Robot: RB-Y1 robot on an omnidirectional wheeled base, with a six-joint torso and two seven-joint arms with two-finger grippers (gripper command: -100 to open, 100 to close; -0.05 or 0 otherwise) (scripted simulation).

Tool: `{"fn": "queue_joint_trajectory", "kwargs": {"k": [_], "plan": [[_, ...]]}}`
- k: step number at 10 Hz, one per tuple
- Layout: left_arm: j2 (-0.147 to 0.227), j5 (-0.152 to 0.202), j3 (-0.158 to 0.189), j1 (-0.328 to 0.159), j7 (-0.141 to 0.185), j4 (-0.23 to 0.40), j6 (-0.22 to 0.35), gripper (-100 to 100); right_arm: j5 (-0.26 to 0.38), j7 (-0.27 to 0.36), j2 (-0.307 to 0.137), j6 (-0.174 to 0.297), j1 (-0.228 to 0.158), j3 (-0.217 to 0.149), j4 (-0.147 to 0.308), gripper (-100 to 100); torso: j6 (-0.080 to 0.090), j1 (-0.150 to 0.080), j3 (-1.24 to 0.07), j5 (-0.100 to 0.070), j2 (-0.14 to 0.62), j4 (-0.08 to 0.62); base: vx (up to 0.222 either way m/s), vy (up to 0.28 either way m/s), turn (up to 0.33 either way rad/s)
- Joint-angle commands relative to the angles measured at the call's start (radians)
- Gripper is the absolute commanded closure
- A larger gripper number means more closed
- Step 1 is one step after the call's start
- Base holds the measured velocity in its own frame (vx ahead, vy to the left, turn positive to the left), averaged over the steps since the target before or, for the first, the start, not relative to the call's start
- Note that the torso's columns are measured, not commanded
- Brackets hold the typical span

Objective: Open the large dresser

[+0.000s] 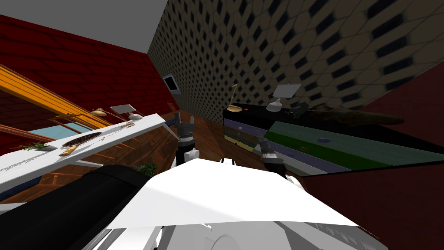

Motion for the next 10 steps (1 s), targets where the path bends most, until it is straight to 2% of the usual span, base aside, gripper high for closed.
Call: {"fn": "queue_joint_trajectory", "kwargs": {"k": [1, 2, 3, 6, 7, 8, 9, 10], "plan": [[0.0, 0.0, 0.0, 0.0, 0.0, 0.0, 0.0, 0, 0.074, 0.014, -0.021, 0.05, 0.008, 0.005, 0.026, -100, 0.0, 0.002, 0.0, 0.0, 0.0, 0.0, 0.039, 0.084, 0.012], [0.0, 0.0, 0.0, 0.0, 0.0, 0.0, 0.0, 0, 0.108, 0.031, -0.034, 0.088, 0.017, 0.014, 0.048, -100, 0.0, 0.001, 0.001, 0.0, 0.001, 0.0, 0.034, 0.088, 0.034], [0.0, 0.0, 0.0, 0.0, 0.0, 0.0, 0.0, 0, 0.137, 0.031, -0.034, 0.096, 0.017, 0.014, 0.048, -100, 0.0, 0.001, 0.001, 0.0, 0.001, 0.0, 0.035, 0.072, 0.013], [0.0, 0.0, 0.0, 0.0, 0.0, 0.0, 0.0, 0, 0.234, 0.065, -0.061, 0.177, 0.034, 0.034, 0.095, -100, 0.0, -0.001, 0.0, 0.0, 0.0, 0.0, 0.051, 0.066, 0.032], [0.0, 0.0, 0.0, 0.0, 0.0, 0.0, 0.0, 0, 0.267, 0.065, -0.061, 0.196, 0.034, 0.034, 0.095, -100, 0.0, -0.001, 0.0, 0.0, 0.0, 0.0, 0.051, 0.064, 0.016], [0.0, 0.0, 0.0, 0.0, 0.0, 0.0, 0.0, 0, 0.3, 0.084, -0.074, 0.23, 0.043, 0.045, 0.12, -100, 0.0, 0.0, 0.0, 0.0, 0.0, 0.0, 0.081, 0.092, 0.041], [0.0, 0.0, 0.0, 0.0, 0.0, 0.0, 0.0, 0, 0.335, 0.084, -0.074, 0.248, 0.043, 0.045, 0.12, -100, 0.0, 0.002, 0.0, 0.0, -0.001, 0.0, 0.067, 0.079, 0.02], [0.0, 0.0, 0.0, 0.0, 0.0, 0.0, 0.0, 0, 0.368, 0.103, -0.088, 0.279, 0.051, 0.055, 0.145, -100, 0.0, 0.0, 0.0, 0.0, 0.0, 0.0, 0.062, 0.08, 0.041]]}}
